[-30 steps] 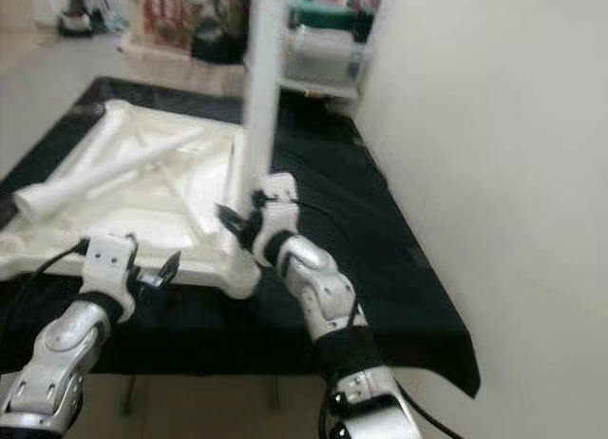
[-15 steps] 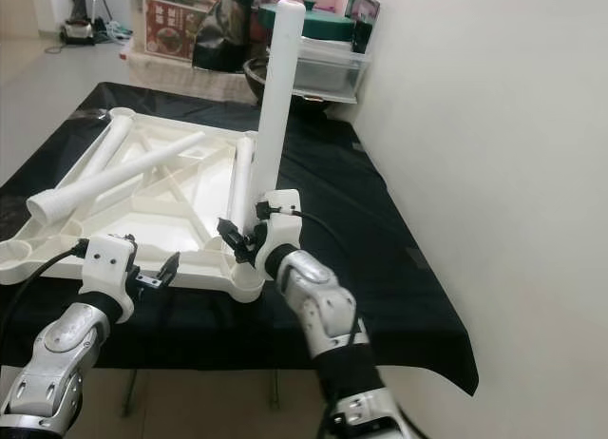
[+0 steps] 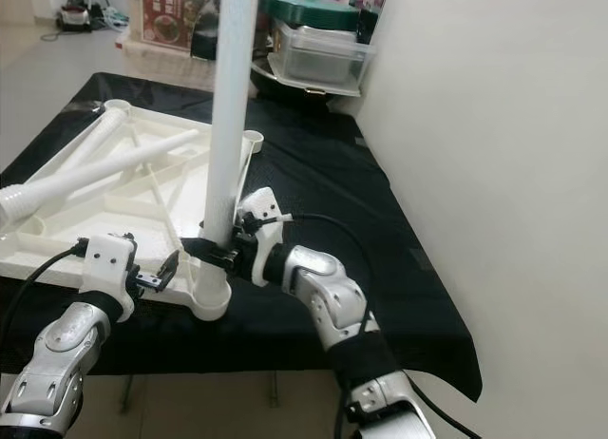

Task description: Building children table

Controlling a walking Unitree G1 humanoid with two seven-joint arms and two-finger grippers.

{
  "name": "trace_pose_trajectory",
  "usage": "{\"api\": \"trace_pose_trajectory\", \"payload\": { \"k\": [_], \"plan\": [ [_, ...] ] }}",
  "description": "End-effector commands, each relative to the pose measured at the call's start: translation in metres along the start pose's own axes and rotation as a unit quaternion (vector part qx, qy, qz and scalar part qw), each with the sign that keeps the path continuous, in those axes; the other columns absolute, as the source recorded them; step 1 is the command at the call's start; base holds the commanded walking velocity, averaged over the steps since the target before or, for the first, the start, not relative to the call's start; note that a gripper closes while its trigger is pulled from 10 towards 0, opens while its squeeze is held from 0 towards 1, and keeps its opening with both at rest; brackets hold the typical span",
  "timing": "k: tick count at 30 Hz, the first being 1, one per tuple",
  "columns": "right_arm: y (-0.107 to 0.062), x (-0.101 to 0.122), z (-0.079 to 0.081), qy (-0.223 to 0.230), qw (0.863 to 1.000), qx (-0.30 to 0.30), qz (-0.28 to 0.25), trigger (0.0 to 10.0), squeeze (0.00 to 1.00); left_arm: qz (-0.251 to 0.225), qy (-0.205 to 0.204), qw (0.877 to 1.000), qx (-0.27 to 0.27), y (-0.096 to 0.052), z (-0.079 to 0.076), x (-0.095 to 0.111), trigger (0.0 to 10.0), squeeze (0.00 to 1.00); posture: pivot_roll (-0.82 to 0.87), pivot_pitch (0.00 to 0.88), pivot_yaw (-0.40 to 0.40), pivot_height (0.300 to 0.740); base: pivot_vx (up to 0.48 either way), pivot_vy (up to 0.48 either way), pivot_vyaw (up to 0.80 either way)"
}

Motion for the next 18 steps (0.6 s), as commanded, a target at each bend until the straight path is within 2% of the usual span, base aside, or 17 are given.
{"api": "trace_pose_trajectory", "payload": {
  "k": [1, 2, 3, 4, 5, 6, 7, 9, 10, 11, 14, 15, 18],
  "plan": [
    [-0.015, 0.001, -0.054, 0.029, 0.983, -0.177, -0.022, 0.0, 0.00, -0.001, -0.006, 1.000, -0.006, 0.000, -0.006, -0.001, 10.0, 0.00, 0.19, 0.000, -0.246, 0.740, 0.000, 0.000, 0.00],
    [-0.015, 0.001, -0.054, 0.029, 0.983, -0.177, -0.022, 0.0, 0.00, -0.001, -0.006, 1.000, -0.006, 0.000, -0.006, -0.001, 10.0, 0.00, 0.19, 0.000, -0.246, 0.740, 0.000, 0.000, 0.00],
    [-0.025, -0.003, -0.074, 0.050, 0.963, -0.263, -0.031, 0.0, 0.00, -0.002, -0.006, 1.000, -0.006, -0.001, -0.006, -0.001, 10.0, 0.00, 0.18, 0.000, -0.243, 0.740, 0.000, 0.000, 0.00],
    [-0.032, -0.005, -0.081, 0.043, 0.951, -0.305, -0.035, 0.0, 0.00, -0.002, -0.006, 1.000, -0.006, -0.001, -0.006, 0.000, 10.0, 0.00, 0.18, 0.000, -0.245, 0.740, 0.000, 0.000, 0.00],
    [-0.032, -0.005, -0.081, 0.043, 0.951, -0.305, -0.035, 0.0, 0.00, -0.002, -0.006, 1.000, -0.006, -0.001, -0.006, 0.000, 10.0, 0.00, 0.18, 0.000, -0.245, 0.740, 0.000, 0.000, 0.00],
    [-0.036, -0.009, -0.079, 0.033, 0.944, -0.328, -0.034, 0.0, 0.00, -0.003, -0.006, 1.000, -0.006, -0.001, -0.005, 0.000, 10.0, 0.00, 0.18, 0.000, -0.241, 0.740, 0.000, 0.000, 0.00],
    [-0.037, -0.009, -0.074, 0.017, 0.941, -0.336, -0.034, 1.8, 0.00, -0.003, -0.006, 1.000, -0.005, -0.001, -0.005, 0.000, 10.0, 0.00, 0.18, 0.000, -0.239, 0.740, 0.000, 0.000, 0.00],
    [-0.037, -0.009, -0.070, 0.005, 0.940, -0.338, -0.034, 1.8, 0.00, -0.003, -0.006, 1.000, -0.005, -0.001, -0.005, 0.000, 10.0, 0.00, 0.18, 0.000, -0.239, 0.740, 0.000, 0.000, 0.00],
    [-0.031, -0.006, -0.059, -0.007, 0.950, -0.311, -0.039, 10.0, 0.00, -0.003, -0.005, 1.000, -0.005, -0.001, -0.004, 0.000, 10.0, 0.00, 0.18, 0.000, -0.237, 0.740, 0.000, 0.000, 0.00],
    [-0.024, -0.002, -0.047, -0.007, 0.961, -0.271, -0.051, 10.0, 0.00, -0.002, -0.005, 1.000, -0.006, -0.001, -0.004, 0.000, 10.0, 0.00, 0.18, 0.000, -0.233, 0.740, 0.000, 0.000, 0.00],
    [-0.020, 0.002, -0.040, -0.013, 0.968, -0.245, -0.059, 10.0, 0.00, -0.002, -0.004, 1.000, -0.006, -0.001, -0.004, 0.000, 10.0, 0.00, 0.18, 0.000, -0.231, 0.740, 0.000, 0.000, 0.00],
    [-0.013, 0.007, -0.029, -0.018, 0.977, -0.200, -0.068, 10.0, 1.00, -0.002, -0.004, 1.000, -0.007, -0.001, -0.004, 0.000, 10.0, 0.00, 0.18, 0.000, -0.233, 0.740, 0.000, 0.000, 0.00],
    [-0.009, 0.010, -0.022, -0.018, 0.983, -0.168, -0.068, 10.0, 1.00, -0.002, -0.004, 1.000, -0.008, 0.000, -0.004, 0.000, 10.0, 0.00, 0.18, 0.000, -0.233, 0.740, 0.000, 0.000, 0.00]
  ]
}}
Point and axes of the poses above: a point about 5 cm out from each wrist's last joint towards the gripper, its own y axis pointing out of the wrist towards the gripper, its own x axis along the axis of the wrist's last joint, z = x × y, the point moved 5 cm from there along y, pointing out of the wrist towards the gripper, and after that the axes turned 8 degrees about y, right-handed, at the moved point
